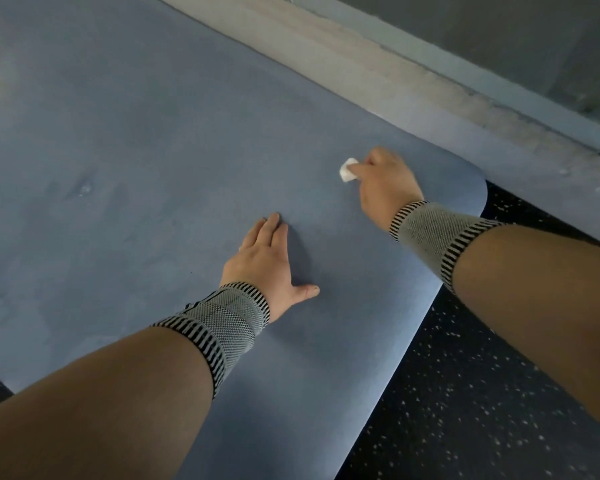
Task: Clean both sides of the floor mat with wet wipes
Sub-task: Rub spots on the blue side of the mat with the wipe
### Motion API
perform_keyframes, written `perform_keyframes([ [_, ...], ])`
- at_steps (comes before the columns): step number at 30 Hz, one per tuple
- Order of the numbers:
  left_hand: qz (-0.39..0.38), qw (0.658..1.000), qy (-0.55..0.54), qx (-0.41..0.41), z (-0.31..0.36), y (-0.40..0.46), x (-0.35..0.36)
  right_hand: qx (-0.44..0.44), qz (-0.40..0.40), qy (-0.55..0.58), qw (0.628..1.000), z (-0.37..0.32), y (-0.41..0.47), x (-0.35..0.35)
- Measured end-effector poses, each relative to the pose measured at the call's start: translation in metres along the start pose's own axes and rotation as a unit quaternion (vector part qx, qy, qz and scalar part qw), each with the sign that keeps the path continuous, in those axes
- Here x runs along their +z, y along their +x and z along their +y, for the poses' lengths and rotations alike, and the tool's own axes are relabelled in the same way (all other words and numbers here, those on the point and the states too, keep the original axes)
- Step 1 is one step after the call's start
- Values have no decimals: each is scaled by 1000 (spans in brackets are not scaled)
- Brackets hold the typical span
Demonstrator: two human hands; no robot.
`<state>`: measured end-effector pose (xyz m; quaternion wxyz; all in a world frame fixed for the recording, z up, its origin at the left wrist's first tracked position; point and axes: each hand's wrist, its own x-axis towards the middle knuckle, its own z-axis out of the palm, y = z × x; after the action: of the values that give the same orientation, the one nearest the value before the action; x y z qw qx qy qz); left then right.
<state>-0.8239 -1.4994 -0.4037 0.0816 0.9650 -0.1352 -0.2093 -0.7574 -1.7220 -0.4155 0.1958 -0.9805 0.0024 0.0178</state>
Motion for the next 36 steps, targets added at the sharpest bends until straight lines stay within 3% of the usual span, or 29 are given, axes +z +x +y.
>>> perform_keyframes([
  [1, -2, 1000, 1, -1, 0, 0, -1, 35, 16, 17, 999, -2, -1, 1],
  [2, -4, 1000, 1, 0, 0, -1, -1, 15, 9, 17, 1000, -12, -8, 3],
  [5, -8, 1000, -8, 8, -1, -2, -3, -210, -103, 22, 972, -51, -48, 17],
  [7, -8, 1000, -12, 11, -1, -4, -4, -267, -139, 10, 953, -45, -54, 14],
  [8, -6, 1000, -12, 9, 0, -5, -4, -228, -132, 2, 965, -37, -46, 10],
  [11, 23, 1000, 3, 4, 5, -10, -5, -13, -12, -10, 1000, -7, -25, 2],
  [12, 36, 999, 19, 4, 6, -12, -6, 2, 1, -10, 1000, -9, -27, 3],
  [14, 56, 997, 48, 5, 6, -17, -6, -88, -47, 3, 995, -31, -46, 10],
  [16, 59, 997, 54, 4, 0, -21, -7, -230, -129, -2, 965, -50, -75, 17],
  [17, 54, 997, 61, 6, -5, -25, -7, -257, -144, -8, 956, -49, -79, 17],
  [18, 46, 996, 72, 10, -10, -29, -6, -241, -132, -14, 961, -42, -75, 14],
  [21, 16, 996, 85, 12, -20, -38, -4, -55, -32, -38, 997, -14, -56, 5],
  [22, 5, 997, 79, 11, -21, -39, -4, -30, -14, -36, 999, -14, -57, 5],
  [24, -15, 998, 55, 13, -22, -38, -4, -82, -26, -5, 996, -31, -75, 9],
  [28, -52, 997, 37, 33, -31, -36, -6, -256, -150, 7, 955, -57, -101, 13],
  [33, -34, 998, 33, 30, -31, -36, -2, -30, -16, -26, 999, -29, -38, 9],
  [34, -33, 999, 30, 28, -31, -36, -2, -36, -20, -22, 999, -36, -39, 12],
  [36, -33, 999, 25, 24, -32, -38, -1, -144, -71, -10, 987, -64, -55, 21],
])
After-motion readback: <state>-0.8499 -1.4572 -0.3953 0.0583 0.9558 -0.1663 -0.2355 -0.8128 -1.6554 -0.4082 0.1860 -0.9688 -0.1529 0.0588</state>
